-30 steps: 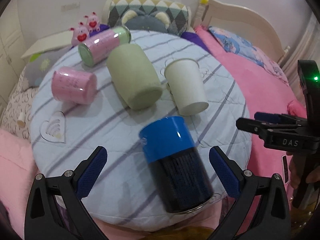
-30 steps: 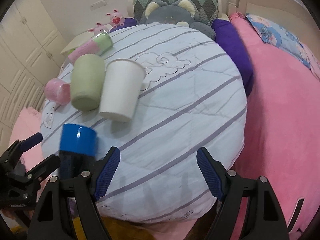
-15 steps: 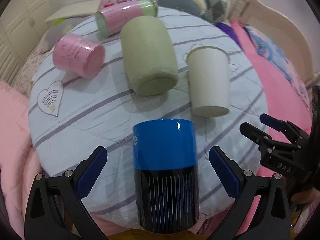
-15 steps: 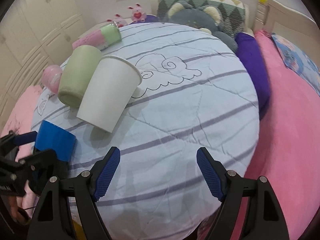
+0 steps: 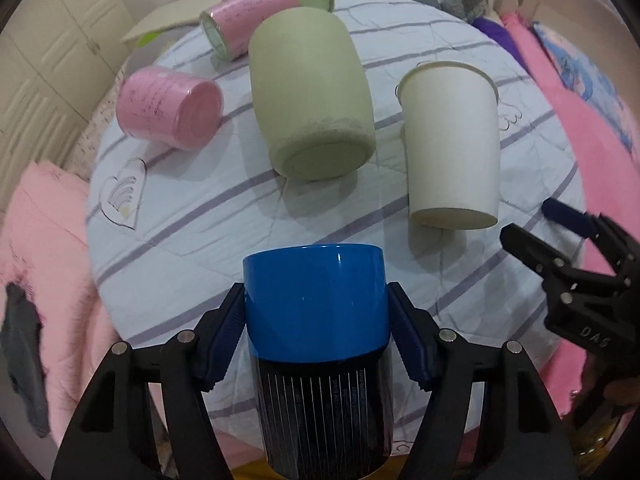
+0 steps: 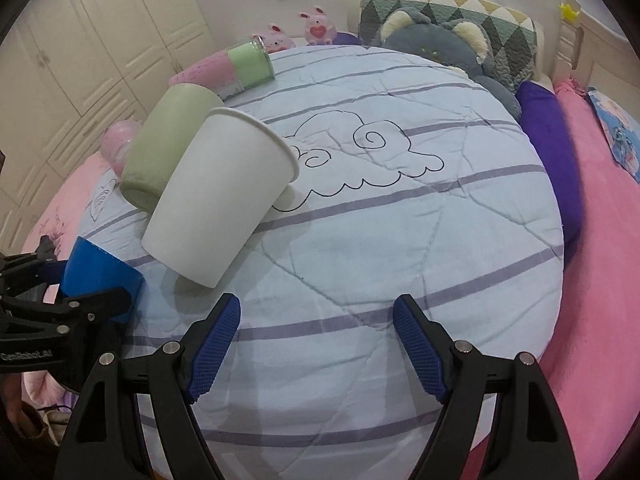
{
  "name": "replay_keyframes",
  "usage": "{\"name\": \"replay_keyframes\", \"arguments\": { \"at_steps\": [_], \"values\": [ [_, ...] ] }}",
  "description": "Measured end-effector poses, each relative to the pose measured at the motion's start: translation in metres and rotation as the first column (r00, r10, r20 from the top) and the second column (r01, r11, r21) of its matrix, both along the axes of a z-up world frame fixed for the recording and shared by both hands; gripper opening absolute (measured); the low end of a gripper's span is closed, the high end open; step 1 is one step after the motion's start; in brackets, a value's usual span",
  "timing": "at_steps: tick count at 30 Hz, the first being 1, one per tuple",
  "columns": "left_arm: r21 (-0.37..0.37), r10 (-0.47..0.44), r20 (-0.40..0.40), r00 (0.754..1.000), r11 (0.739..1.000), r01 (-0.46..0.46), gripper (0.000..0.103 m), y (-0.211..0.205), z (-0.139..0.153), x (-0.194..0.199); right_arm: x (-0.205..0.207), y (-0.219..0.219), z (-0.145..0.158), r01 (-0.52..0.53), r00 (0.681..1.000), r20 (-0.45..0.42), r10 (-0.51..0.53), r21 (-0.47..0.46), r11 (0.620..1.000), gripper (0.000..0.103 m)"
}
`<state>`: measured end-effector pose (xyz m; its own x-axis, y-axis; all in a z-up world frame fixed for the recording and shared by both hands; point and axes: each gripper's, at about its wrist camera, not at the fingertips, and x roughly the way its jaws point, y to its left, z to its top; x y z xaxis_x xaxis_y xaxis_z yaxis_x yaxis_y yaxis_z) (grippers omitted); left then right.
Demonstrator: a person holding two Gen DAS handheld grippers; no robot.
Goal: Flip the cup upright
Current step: 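Rotate the left tool to turn the cup opening upward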
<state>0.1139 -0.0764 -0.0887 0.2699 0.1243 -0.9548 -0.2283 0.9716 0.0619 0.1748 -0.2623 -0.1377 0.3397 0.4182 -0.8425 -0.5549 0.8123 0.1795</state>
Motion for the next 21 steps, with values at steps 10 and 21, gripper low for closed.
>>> {"name": "replay_keyframes", "arguments": {
  "at_steps": [10,21],
  "values": [
    [0.017,-0.012,0.017,1.000,1.000,0.011,0.070,-0.001,0.008,-0.002,-0.002,-0.003,0.000,0.002,1.000,0.010,-0.002,0.015,1.000,0.080],
    [0.047,-0.044,0.096,0.994,0.998,0.040,0.069,-0.003,0.032,-0.003,-0.010,-0.012,0.005,0.023,1.000,0.014,-0.024,0.007,1.000,0.080]
  ]
}}
